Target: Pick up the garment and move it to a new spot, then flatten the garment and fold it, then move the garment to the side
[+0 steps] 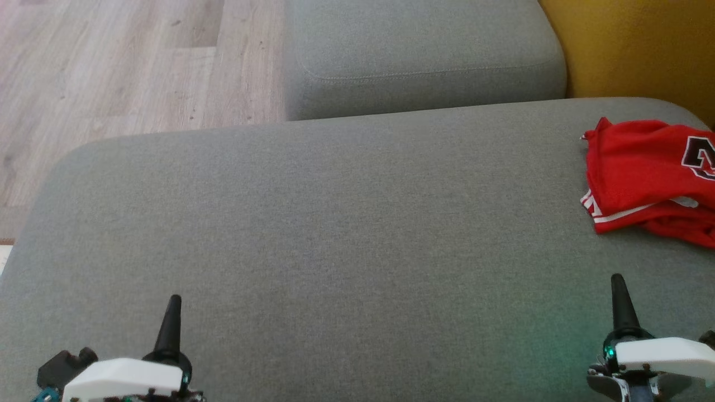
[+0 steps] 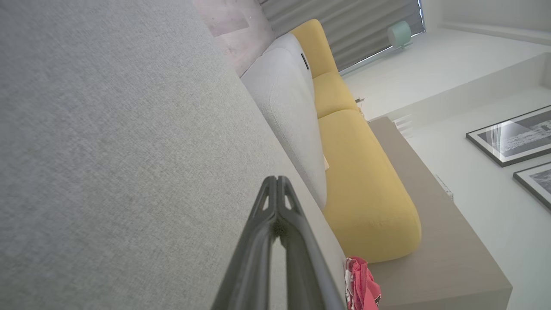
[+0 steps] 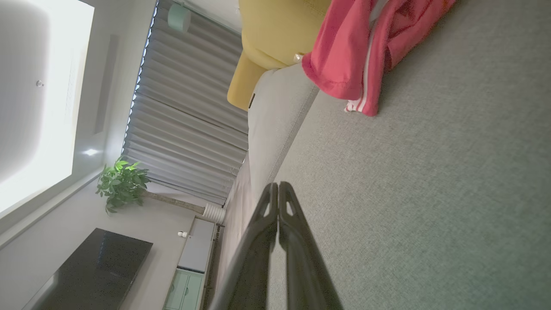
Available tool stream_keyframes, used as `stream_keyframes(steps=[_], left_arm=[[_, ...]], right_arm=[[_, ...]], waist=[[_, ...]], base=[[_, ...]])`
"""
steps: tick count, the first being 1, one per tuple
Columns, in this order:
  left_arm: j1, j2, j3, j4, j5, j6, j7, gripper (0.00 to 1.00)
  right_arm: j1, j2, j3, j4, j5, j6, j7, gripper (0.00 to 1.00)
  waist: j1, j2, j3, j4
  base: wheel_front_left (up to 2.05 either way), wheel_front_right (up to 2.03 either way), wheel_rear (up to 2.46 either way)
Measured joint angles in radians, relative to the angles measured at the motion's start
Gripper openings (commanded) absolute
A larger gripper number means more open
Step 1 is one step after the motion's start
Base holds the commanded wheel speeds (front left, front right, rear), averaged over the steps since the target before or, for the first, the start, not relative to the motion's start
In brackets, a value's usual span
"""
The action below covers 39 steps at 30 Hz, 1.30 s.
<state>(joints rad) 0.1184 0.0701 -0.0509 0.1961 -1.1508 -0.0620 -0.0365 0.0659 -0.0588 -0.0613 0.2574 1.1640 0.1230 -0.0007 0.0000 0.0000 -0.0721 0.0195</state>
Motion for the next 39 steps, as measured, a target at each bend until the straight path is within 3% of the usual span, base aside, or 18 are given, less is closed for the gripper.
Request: stream_keyframes(steps=[39], left_arm=[[-0.169,-0.003,0.088,0.074,-0.486,-0.062,0.114,0.00]], right_arm=[[-0.125,0.012,-0.073,0.018,0.434,0.000,0.108,0.00]], waist=[[0.0000,0.0000,0.075,-0.020]], base=[[0.00,0.00,0.00]])
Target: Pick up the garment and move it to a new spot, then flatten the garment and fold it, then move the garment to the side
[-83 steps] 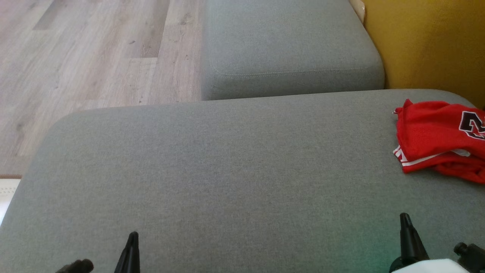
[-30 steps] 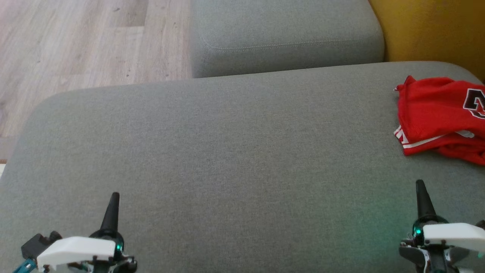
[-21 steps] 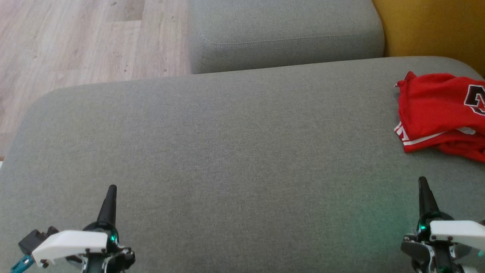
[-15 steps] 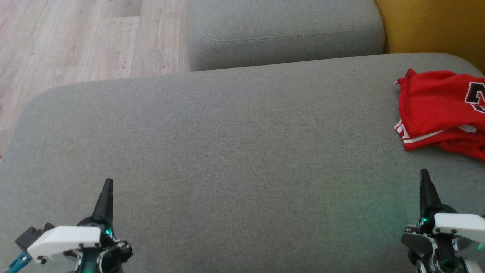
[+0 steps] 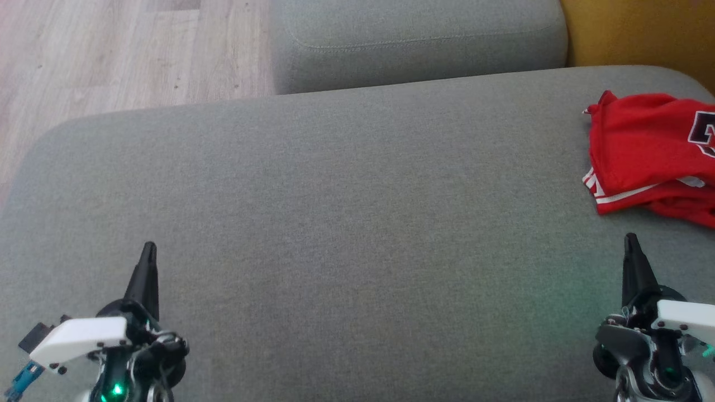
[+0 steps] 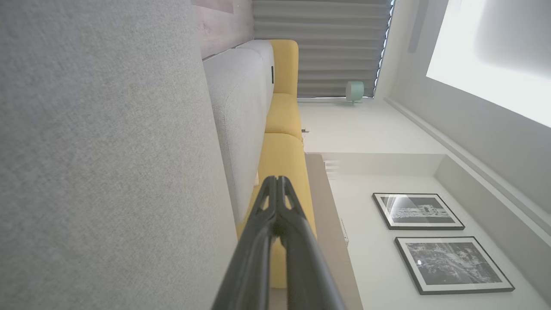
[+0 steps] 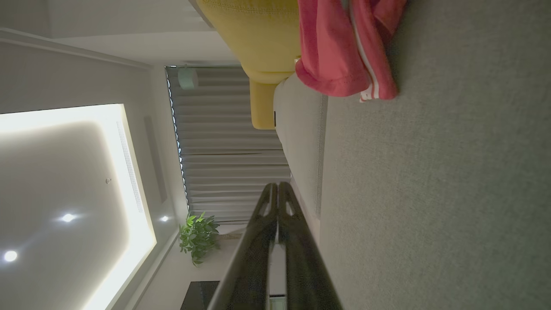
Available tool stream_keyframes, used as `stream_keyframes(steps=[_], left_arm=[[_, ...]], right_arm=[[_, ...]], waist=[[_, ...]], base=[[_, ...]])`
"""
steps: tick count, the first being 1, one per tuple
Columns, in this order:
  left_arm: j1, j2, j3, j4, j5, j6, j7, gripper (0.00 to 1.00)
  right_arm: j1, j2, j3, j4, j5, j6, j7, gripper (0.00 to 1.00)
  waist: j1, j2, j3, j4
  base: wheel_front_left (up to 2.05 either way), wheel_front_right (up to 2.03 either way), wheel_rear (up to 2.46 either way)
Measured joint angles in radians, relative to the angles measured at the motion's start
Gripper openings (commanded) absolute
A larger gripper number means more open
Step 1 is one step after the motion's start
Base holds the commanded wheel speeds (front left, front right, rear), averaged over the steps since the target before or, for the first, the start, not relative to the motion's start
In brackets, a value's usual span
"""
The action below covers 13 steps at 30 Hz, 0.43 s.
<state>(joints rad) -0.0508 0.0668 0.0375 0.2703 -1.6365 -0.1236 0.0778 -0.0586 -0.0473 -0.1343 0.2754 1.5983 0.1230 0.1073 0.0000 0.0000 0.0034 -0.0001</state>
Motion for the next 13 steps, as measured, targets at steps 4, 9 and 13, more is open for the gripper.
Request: stream_keyframes(steps=[4,9,13], left_arm=[[-0.003,-0.001,0.004,0.000,-0.002,0.000,0.000,0.00],[-0.003,-0.002,0.005,0.000,-0.002,0.000,0.001,0.00],[-0.003,-0.002,0.007,0.000,-0.002,0.000,0.001,0.00]], right_arm=[[0.000,0.000,0.000,0.001,0.003,0.000,0.000,0.00],[0.000,0.001,-0.001,0.001,0.003,0.000,0.000,0.00],[0.000,0.001,-0.001,0.001,0.003,0.000,0.000,0.00]], waist=[[0.0000,0.0000,0.000,0.000],[0.0000,0.0000,0.000,0.000],[0.0000,0.0000,0.000,0.000]], base=[[0.00,0.00,0.00],[0.00,0.00,0.00],[0.00,0.00,0.00]])
